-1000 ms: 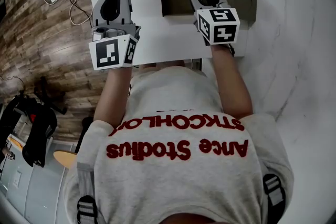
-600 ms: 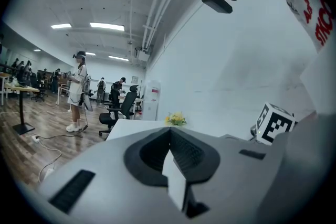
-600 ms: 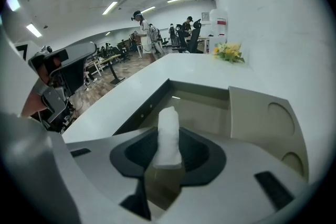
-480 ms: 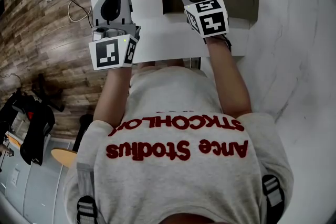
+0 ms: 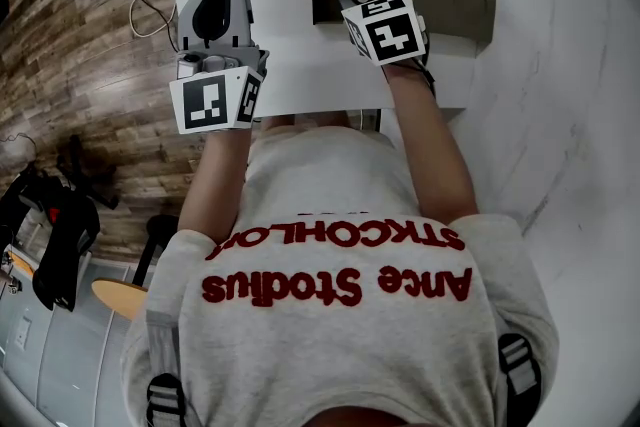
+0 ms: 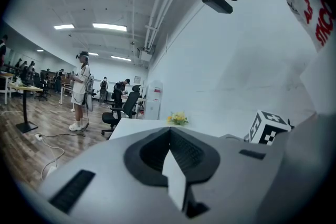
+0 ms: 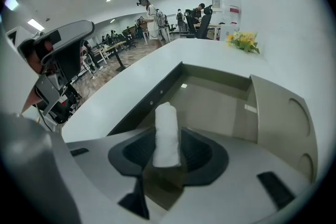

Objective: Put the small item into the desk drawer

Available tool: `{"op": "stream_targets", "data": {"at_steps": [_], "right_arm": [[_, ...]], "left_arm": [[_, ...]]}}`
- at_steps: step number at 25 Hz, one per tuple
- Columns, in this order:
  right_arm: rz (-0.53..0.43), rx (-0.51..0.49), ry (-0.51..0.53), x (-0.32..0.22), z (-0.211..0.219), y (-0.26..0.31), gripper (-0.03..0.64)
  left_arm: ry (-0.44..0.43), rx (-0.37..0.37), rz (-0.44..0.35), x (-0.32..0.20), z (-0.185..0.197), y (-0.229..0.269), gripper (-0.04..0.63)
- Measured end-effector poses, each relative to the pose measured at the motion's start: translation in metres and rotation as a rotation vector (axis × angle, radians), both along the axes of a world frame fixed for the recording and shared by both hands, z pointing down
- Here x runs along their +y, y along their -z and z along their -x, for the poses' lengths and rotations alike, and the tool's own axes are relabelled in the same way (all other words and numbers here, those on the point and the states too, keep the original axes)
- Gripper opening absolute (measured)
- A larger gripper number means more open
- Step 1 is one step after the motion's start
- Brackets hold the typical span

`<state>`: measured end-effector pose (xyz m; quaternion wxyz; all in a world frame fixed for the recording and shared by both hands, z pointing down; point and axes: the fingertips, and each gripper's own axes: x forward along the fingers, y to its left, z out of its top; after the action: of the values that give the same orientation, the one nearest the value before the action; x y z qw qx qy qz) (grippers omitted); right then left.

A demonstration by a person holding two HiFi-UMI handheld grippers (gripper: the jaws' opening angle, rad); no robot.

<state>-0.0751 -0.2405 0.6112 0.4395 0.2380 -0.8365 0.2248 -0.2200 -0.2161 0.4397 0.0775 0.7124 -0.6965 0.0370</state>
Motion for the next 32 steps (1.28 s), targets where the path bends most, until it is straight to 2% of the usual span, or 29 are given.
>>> {"op": "stream_targets", "data": {"at_steps": [4,7,9,12,17,21,28,32], "right_arm": [[0.009,-0.041,-0.037,-0.002,-0.001,0.005,0.16],[-0.023,-0.087,-0.064,-0.009,0.0,0.018,0.16],[-0.073,-0.117,-0.076,-0.015,-0.001,0.031,0.153],[-0.166,-0.152,-0.101,-0.025,-0.005,0.053,0.079],[-0.286,-0.213,-0.165,-0.038,-0.017,0.092,0.029],[-0.379,-0.26,-0.206,-0.042,-0.028,0.127,0.014],[-0.561,-0.414,-0.264,-0.038,-0.047,0.195,0.006],[-0.62,-0.479,-0.298,-0.033,-0.06,0.225,0.006]], "left_arm": [[0.001,0.0,-0.005,-0.001,0.0,0.004,0.008],[0.001,-0.001,-0.015,-0.002,0.0,0.009,0.008],[-0.003,-0.005,-0.023,-0.003,-0.001,0.014,0.008],[-0.009,-0.012,-0.041,-0.005,-0.001,0.024,0.008],[-0.017,-0.029,-0.079,-0.009,0.002,0.044,0.008],[-0.02,-0.046,-0.117,-0.013,0.007,0.065,0.008],[-0.047,-0.061,-0.171,-0.012,0.002,0.096,0.008],[-0.08,-0.066,-0.193,-0.007,-0.005,0.112,0.008]]}}
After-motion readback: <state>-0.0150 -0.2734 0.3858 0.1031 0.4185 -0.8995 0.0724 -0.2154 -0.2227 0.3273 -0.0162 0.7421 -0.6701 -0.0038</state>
